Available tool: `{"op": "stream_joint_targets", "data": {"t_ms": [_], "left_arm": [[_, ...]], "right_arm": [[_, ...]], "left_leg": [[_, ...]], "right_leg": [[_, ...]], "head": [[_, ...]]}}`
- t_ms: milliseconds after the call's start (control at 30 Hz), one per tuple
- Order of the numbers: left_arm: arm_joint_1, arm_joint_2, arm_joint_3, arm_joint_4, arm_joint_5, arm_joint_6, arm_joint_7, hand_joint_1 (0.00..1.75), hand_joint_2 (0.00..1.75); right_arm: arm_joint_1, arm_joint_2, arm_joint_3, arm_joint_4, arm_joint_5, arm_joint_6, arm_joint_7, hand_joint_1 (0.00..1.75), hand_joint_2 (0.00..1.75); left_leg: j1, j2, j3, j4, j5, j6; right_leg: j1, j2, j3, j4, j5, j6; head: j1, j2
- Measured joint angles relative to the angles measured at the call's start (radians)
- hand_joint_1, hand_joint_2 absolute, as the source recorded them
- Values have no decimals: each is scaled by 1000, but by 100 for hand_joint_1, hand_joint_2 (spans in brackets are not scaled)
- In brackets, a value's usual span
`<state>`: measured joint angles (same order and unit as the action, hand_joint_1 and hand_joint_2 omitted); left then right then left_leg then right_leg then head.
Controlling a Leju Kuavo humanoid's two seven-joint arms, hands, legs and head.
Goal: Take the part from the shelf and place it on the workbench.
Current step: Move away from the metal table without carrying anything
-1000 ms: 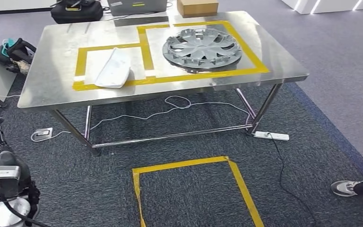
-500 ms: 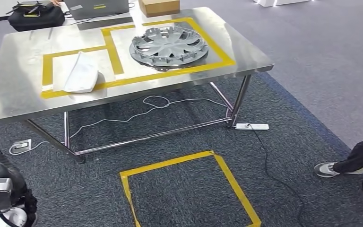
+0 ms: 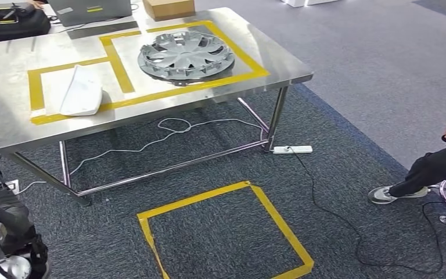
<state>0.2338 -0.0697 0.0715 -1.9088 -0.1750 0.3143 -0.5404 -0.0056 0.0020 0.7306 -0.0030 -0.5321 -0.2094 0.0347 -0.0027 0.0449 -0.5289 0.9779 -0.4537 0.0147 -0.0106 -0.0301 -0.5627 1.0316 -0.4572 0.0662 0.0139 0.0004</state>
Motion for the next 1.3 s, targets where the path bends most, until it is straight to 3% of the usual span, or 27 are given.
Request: {"op": "stream_joint_targets", "data": {"t_ms": [100, 167, 233, 300, 333, 367, 400, 467, 533, 600, 667, 733, 800, 833, 867, 900, 967, 1000, 1033, 1133, 1200, 1300], "left_arm": [[-4, 0, 1, -2, 6, -12, -1, 0, 0], [-6, 0, 1, -2, 14, -24, -1, 0, 0], [-7, 1, 2, -2, 19, -33, -1, 0, 0], [-7, 2, 3, -1, 24, -40, 1, 0, 0], [-7, 2, 3, -1, 26, -43, 2, 0, 0], [-7, 2, 3, -1, 28, -45, 3, 0, 0], [-8, 2, 3, -1, 29, -46, 3, 0, 0], [-11, 3, 3, -1, 29, -47, 4, 0, 0], [-23, 5, 5, -1, 31, -46, 9, 0, 0], [-42, 10, 8, 2, 35, -46, 17, 0, 0], [-65, 15, 10, 6, 41, -48, 26, 0, 0], [-84, 19, 13, 9, 46, -51, 33, 0, 0], [-94, 23, 16, 14, 49, -53, 37, 0, 0], [-97, 25, 17, 17, 50, -54, 38, 0, 0], [-101, 26, 18, 20, 50, -55, 39, 0, 0], [-104, 27, 18, 22, 50, -56, 39, 0, 0], [-112, 29, 19, 25, 50, -59, 41, 0, 0], [-116, 30, 19, 26, 51, -60, 43, 0, 0], [-120, 32, 20, 26, 52, -61, 45, 0, 0], [-131, 35, 22, 27, 53, -63, 48, 0, 0], [-138, 36, 22, 30, 55, -63, 49, 0, 0], [-142, 38, 23, 33, 57, -64, 49, 0, 0]], "right_arm": [[-3, 1, 6, -1, -5, 0, 0, 0, 0], [-1, 1, 12, -1, -12, 0, 1, 0, 0], [-3, 2, 17, -2, -19, 0, 2, 0, 0], [-4, 2, 23, -2, -25, 0, 3, 0, 0], [-3, 2, 25, -2, -27, 1, 3, 0, 0], [-2, 2, 28, -2, -28, 1, 3, 0, 0], [-2, 2, 30, -2, -29, 1, 3, 0, 0], [-3, 4, 34, -2, -31, 2, 3, 0, 0], [-6, 7, 37, -4, -33, 0, 3, 0, 0], [-6, 8, 40, -6, -37, -2, 5, 0, 0], [-6, 9, 42, -8, -39, -6, 7, 0, 0], [-9, 11, 44, -13, -42, -9, 10, 0, 0], [-13, 13, 47, -18, -44, -10, 12, 0, 0], [-13, 13, 48, -20, -45, -10, 13, 0, 0], [-13, 13, 49, -21, -46, -11, 14, 0, 0], [-12, 13, 50, -22, -47, -11, 14, 0, 0], [-11, 14, 51, -25, -49, -12, 15, 0, 0], [-12, 17, 52, -27, -51, -13, 14, 0, 0], [-13, 18, 52, -30, -52, -13, 13, 0, 0], [-14, 20, 55, -35, -56, -15, 11, 0, 0], [-13, 20, 56, -36, -57, -16, 11, 0, 0], [-12, 20, 56, -37, -60, -17, 10, 0, 0]], "left_leg": [[-4, 14, -1, 0, 3, -15], [-2, 5, -8, 17, -14, -27], [1, -20, -50, 108, -72, -37], [2, -32, -115, 243, -132, -39], [2, -35, -135, 282, -139, -38], [1, -37, -138, 285, -127, -35], [1, -40, -122, 252, -98, -30], [-3, -62, -58, 121, -28, -14], [-6, -83, -13, 22, 1, -4], [-7, -83, -5, -5, 3, 0], [-4, -72, -2, -18, 14, 8], [3, -56, 1, -28, 23, 14], [4, -39, -1, -27, 23, 16], [4, -30, -2, -27, 23, 15], [6, -22, -2, -27, 23, 13], [8, -15, -1, -26, 21, 10], [12, -4, 1, -19, 15, -3], [12, 1, 0, -12, 11, -11], [10, 5, -1, -6, 7, -18], [8, 15, -4, 0, 4, -33], [13, 2, -17, 32, -24, -41], [13, -30, -103, 213, -117, -44]], "right_leg": [[2, 9, 10, -26, 6, -21], [0, 20, 6, -28, 12, -33], [-2, 31, 1, -29, 17, -44], [-1, 45, -6, -29, 21, -50], [0, 53, -9, -29, 22, -52], [2, 61, -10, -29, 23, -52], [3, 69, -10, -29, 25, -52], [5, 86, -11, -28, 28, -48], [6, 100, -17, -27, 32, -41], [4, 110, -24, -31, 38, -29], [4, 100, -34, -23, 34, -18], [5, 68, -71, 51, -13, -8], [1, 44, -131, 183, -78, 3], [-2, 39, -151, 230, -94, 7], [-5, 36, -153, 242, -91, 12], [-8, 32, -133, 212, -69, 16], [-12, 11, -57, 79, -13, 26], [-14, 4, -25, 23, 4, 26], [-15, 0, -7, -8, 11, 20], [-14, 17, -10, -10, 10, -14], [-12, 29, -13, -8, 12, -28], [-11, 48, -19, -8, 15, -41]], "head": [[-3, 0], [-4, 0], [-6, 0], [-7, 0], [-7, 0], [-7, 0], [-7, 0], [-6, 0], [-5, 0], [-6, 0], [-3, 0], [3, 0], [8, 0], [7, 0], [8, 0], [8, 0], [8, 0], [9, 0], [8, 0], [1, 0], [-3, 0], [-8, 0]]}}
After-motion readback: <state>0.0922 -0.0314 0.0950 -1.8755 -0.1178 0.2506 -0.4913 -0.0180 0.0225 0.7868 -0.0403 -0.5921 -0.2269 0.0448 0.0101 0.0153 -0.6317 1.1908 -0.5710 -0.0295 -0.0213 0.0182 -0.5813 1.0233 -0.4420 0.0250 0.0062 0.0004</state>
